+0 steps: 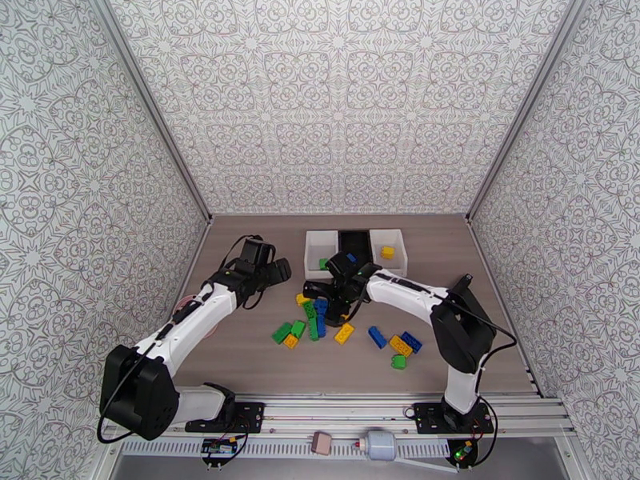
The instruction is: Sort the legos into containers by color
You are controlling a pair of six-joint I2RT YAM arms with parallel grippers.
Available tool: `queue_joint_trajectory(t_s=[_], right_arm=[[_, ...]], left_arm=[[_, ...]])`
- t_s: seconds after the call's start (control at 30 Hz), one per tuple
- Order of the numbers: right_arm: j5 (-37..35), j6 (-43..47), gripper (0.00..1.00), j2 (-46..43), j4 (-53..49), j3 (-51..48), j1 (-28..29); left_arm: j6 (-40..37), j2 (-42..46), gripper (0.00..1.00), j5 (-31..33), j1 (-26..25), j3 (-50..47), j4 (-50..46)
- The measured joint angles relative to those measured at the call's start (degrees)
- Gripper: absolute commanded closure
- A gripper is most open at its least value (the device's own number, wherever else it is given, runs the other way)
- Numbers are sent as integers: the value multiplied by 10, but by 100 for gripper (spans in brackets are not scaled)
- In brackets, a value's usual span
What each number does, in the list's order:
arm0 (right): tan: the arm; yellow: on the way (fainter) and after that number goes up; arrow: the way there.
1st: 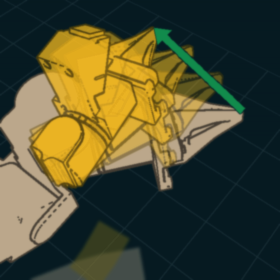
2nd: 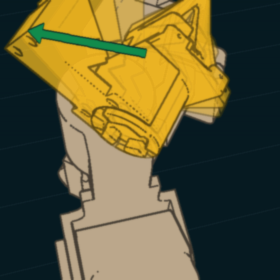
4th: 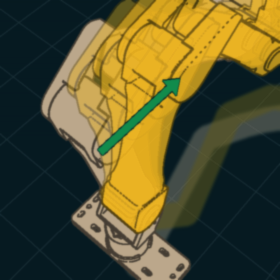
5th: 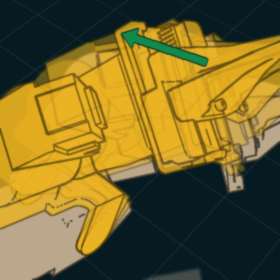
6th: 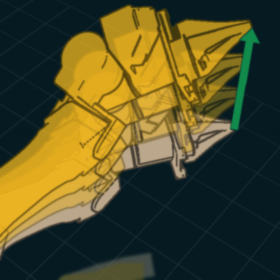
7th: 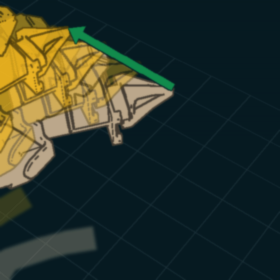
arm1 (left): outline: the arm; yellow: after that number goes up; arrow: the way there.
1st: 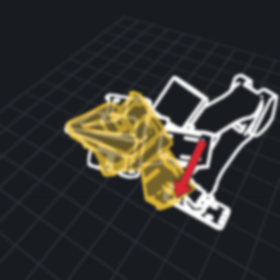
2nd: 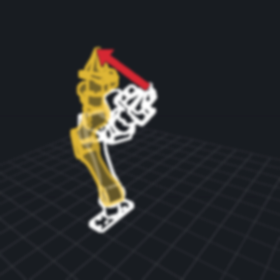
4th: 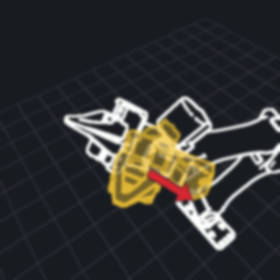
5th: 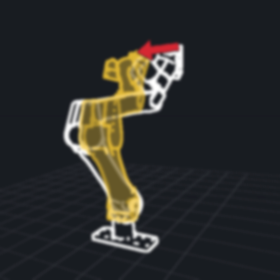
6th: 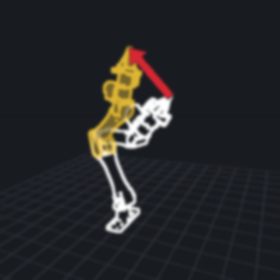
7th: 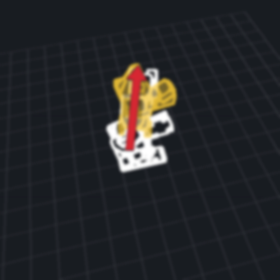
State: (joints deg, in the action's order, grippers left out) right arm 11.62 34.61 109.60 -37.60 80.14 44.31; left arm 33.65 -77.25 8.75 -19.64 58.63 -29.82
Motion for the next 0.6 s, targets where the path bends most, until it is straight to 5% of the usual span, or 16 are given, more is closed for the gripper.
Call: queue_joint_trajectory(t_s=[0.6], right_arm=[[-4,9,52,76,-36,51,0]], left_arm=[[2,0,5,-2,0,0,-1]])
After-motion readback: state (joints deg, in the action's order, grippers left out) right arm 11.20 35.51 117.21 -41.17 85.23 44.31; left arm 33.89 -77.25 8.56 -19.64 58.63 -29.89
